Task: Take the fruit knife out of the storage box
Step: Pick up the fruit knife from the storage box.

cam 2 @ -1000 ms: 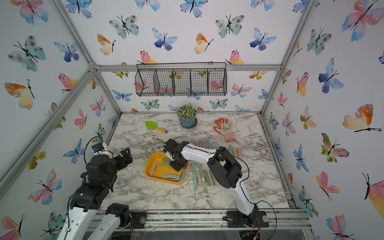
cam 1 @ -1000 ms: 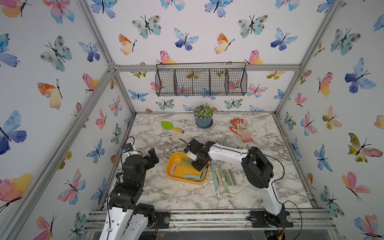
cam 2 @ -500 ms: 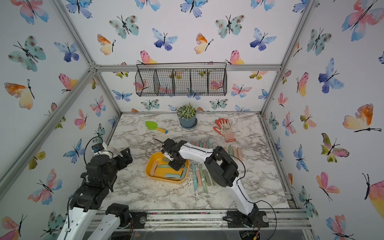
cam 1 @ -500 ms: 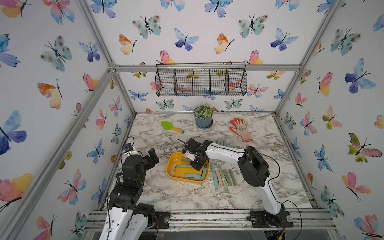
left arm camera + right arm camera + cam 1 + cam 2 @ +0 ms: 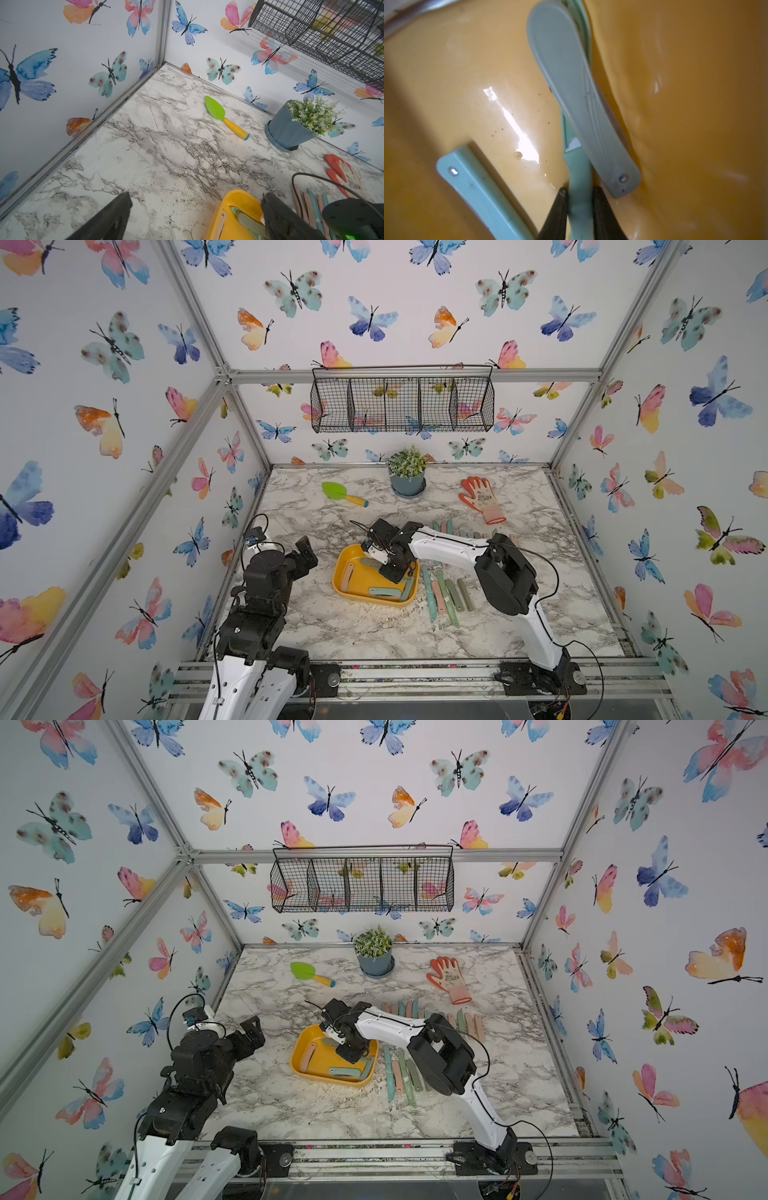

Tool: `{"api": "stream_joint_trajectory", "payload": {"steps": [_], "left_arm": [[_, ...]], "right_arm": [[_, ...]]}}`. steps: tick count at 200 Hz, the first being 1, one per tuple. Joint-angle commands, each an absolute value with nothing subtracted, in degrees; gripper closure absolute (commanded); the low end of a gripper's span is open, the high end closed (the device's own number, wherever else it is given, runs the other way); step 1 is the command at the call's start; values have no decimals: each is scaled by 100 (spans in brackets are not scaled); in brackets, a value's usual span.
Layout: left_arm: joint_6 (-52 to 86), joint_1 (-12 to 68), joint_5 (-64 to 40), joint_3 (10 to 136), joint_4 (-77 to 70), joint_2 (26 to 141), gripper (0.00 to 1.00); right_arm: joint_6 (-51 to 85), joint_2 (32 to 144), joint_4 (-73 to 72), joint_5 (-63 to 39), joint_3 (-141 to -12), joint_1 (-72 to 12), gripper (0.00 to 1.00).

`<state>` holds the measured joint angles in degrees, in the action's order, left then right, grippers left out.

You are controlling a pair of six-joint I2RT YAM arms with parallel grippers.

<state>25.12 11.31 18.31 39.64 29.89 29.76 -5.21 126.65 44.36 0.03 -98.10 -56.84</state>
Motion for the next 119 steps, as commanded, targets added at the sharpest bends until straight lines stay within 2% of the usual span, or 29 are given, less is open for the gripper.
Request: {"api": "stream_joint_trajectory", "payload": {"steps": [1,119], "left_arm": [[2529,1107,1916,4069,2988,2927,1],[2524,1112,1898,4061,2987,2925,2]], "right_arm": [[-656,12627,4695,-17,-9845,-5786,79],[-858,11904,5176,-129,-10055,-5906,80]]}}
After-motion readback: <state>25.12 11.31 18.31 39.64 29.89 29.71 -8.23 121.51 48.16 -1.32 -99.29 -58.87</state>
